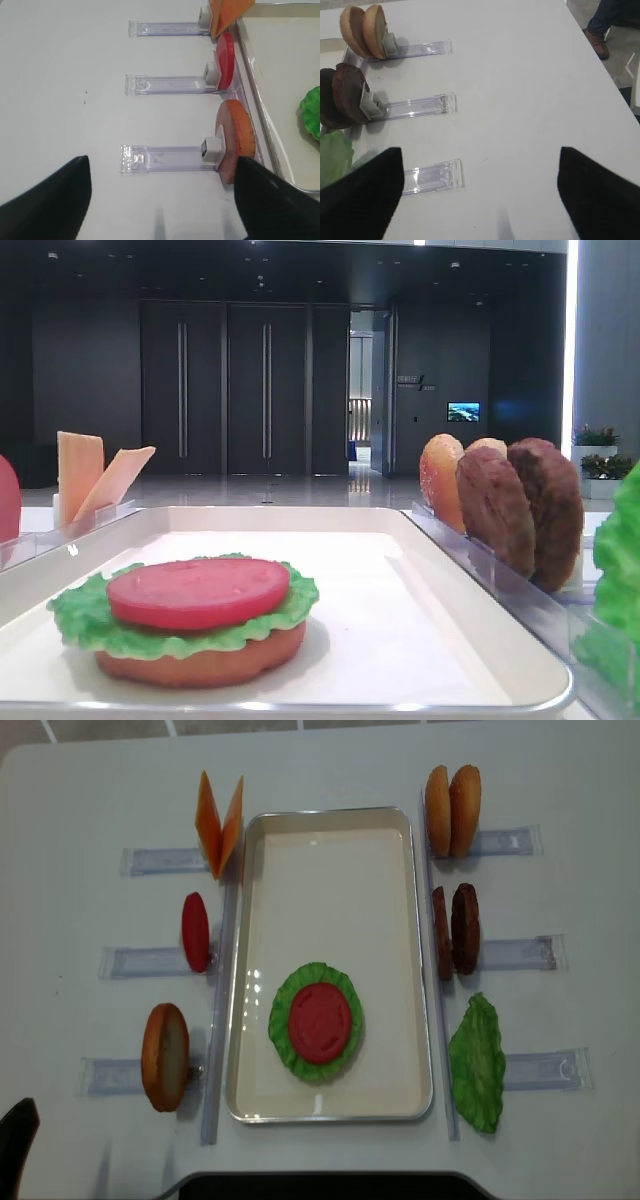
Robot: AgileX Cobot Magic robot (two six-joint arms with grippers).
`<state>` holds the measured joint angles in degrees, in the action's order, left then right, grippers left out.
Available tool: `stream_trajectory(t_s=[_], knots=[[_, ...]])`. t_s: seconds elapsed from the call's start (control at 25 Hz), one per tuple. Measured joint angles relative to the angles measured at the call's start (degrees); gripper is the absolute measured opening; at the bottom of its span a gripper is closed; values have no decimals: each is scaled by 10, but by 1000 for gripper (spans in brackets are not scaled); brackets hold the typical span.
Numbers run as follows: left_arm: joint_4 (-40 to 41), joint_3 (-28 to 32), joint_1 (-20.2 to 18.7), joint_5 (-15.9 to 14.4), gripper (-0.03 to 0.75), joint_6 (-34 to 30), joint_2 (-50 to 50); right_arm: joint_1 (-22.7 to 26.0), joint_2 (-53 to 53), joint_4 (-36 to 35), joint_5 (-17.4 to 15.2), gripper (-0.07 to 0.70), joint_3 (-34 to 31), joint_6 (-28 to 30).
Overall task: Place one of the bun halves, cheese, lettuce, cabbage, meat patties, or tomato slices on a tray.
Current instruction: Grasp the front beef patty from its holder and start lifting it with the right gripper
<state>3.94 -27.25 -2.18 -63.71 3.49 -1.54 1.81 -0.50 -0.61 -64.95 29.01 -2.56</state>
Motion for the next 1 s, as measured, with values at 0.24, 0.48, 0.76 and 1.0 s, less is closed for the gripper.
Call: stream_trajectory(t_s=[0.24,0.48,0.76,1.0], knots=[[0,0,0,0,692,0,0,0,0,0,0,591,0,0],[0,0,0,0,692,0,0,0,0,0,0,591,0,0],[0,0,0,0,692,0,0,0,21,-2,-5,591,3,0],[-1,0,0,0,692,0,0,0,206,-31,-18,591,62,39]])
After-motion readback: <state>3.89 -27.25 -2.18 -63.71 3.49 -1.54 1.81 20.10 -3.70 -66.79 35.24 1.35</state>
